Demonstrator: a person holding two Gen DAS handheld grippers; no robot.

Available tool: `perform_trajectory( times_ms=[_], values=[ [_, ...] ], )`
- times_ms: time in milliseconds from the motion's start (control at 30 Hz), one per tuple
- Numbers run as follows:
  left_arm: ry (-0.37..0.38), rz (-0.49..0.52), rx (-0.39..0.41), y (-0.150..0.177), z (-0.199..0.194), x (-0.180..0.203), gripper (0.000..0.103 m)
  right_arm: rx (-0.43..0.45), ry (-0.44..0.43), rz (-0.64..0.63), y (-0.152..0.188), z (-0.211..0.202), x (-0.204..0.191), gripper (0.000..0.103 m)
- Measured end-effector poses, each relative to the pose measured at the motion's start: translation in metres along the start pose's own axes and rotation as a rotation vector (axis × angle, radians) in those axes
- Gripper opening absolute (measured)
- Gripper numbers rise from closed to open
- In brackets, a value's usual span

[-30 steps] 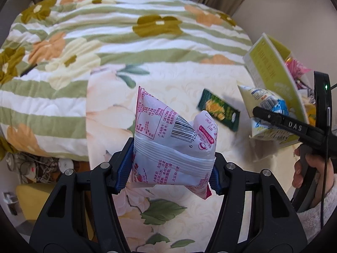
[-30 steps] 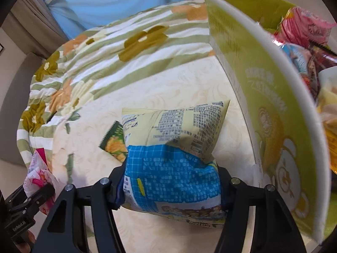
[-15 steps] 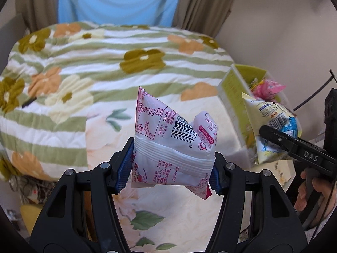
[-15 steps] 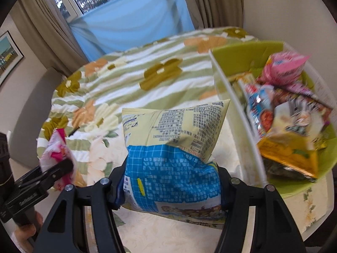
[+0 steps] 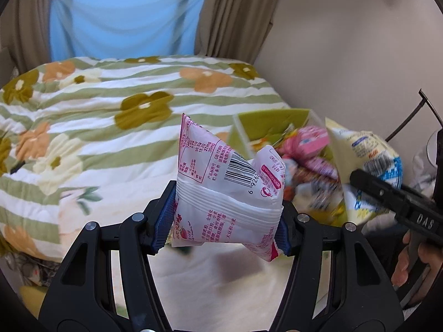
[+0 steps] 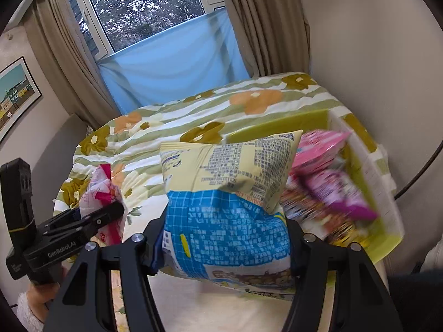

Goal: Organize snacks
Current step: 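Carry both packets over the green box and open both tools to drop them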

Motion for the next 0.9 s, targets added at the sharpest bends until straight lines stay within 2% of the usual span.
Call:
perform_trajectory(
  times_ms=[267, 567, 633, 667, 700, 800, 900],
  values=[
    [-0.016, 0.008, -0.017, -0.035, 0.082, 0.074, 0.057, -0.018, -0.029, -0.025, -0.025, 0.017, 0.077, 0.06],
    [-0.057, -0.034, -0.063, -0.054, 0.144, 0.102, 0.058, -0.064, -0.084, -0.051, -0.043, 0.041, 0.127, 0.06],
    [-0.074, -0.031, -0.063, -0.057, 0.15, 0.101, 0.065, -0.07, -0.094, -0.051, -0.043, 0.044, 0.132, 0.06],
    [-0.08, -0.025, -0.063, -0.059, 0.154, 0.103, 0.08, -0.073, -0.099, -0.048, -0.044, 0.045, 0.134, 0.06],
    [-0.094, -0.019, -0.059, -0.06, 0.154, 0.104, 0.103, -0.075, -0.102, -0.047, -0.044, 0.047, 0.136, 0.06],
    [-0.099, -0.013, -0.028, -0.059, 0.145, 0.109, 0.103, -0.084, -0.11, -0.045, -0.045, 0.05, 0.145, 0.06],
    [-0.1, -0.02, -0.044, -0.05, 0.14, 0.106, 0.102, -0.089, -0.109, -0.044, -0.043, 0.051, 0.147, 0.06]
  ],
)
Point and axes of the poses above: each gripper's, at about its wrist camera, not at the fingertips, and z roughly the way its jaws point, x to its right, y to its underside, the point moved 6 cm from there along z, roughly the way its jaws point, and after that the axes turned 11 degrees about y, right-handed, at the moved point
